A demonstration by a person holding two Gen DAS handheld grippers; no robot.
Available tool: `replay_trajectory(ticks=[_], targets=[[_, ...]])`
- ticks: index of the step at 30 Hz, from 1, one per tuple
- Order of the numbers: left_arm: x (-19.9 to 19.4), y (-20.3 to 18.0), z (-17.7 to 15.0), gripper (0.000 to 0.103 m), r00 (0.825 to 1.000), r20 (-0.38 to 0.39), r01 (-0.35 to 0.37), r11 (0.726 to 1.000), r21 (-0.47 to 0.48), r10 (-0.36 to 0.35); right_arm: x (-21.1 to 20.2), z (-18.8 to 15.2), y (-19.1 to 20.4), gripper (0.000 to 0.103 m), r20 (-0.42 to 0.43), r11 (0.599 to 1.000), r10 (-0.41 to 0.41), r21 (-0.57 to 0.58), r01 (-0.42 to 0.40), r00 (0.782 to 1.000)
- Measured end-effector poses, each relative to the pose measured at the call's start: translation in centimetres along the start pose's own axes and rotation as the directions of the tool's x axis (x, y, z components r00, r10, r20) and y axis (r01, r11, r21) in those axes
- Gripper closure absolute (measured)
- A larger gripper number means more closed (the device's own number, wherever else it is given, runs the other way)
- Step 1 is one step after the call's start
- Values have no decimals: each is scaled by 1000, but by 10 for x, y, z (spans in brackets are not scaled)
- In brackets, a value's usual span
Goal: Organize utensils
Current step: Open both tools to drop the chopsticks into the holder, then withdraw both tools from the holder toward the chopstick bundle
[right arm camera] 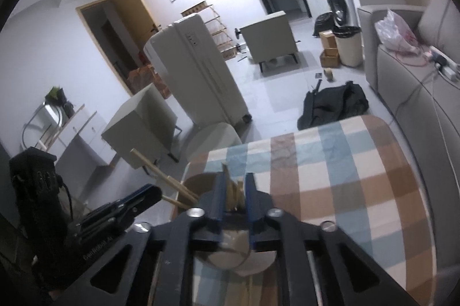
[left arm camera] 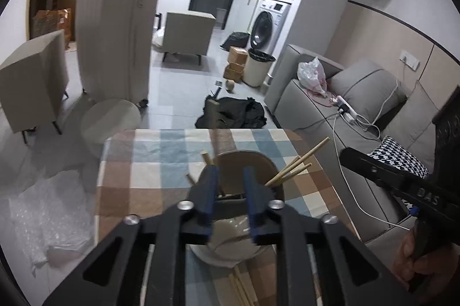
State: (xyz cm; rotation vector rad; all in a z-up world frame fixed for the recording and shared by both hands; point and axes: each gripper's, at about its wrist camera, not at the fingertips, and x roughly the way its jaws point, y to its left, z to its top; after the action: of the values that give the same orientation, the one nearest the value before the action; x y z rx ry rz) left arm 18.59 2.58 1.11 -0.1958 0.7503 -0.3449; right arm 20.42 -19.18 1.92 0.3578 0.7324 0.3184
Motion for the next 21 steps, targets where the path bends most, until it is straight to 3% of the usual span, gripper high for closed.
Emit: replay_trajectory(ticks=[1,2,4,10,16,21], targets=[[-7,-2,-1,66,1000,5,-17,1000,1,17,-7,-2,0,69,9,1000,7,6,-7,1000],[-14,-3,-3,61,1000,12,-26,1000,-1,26,-12,-4,0,68,15,1000,7,10,-7,1000],[-27,-5,-8,54,999,29,-44,999,-6,44,-25,-10,1,57,26,1000,-3,17,3,1000],[-56,-10,-24,36,995,49,-87,996,-17,87,-54,-33,5,45,40,1000,-11,20,10,999],[-70,-16,-42,26,990,43,-134,990,-41,136,-79,-62,6,34,51,1000,-7,2,7,999],[-74,-28,-56,25,985,48,-166,986,-26,167,-91,-83,6,26,40,1000,-6,-18,7,999]])
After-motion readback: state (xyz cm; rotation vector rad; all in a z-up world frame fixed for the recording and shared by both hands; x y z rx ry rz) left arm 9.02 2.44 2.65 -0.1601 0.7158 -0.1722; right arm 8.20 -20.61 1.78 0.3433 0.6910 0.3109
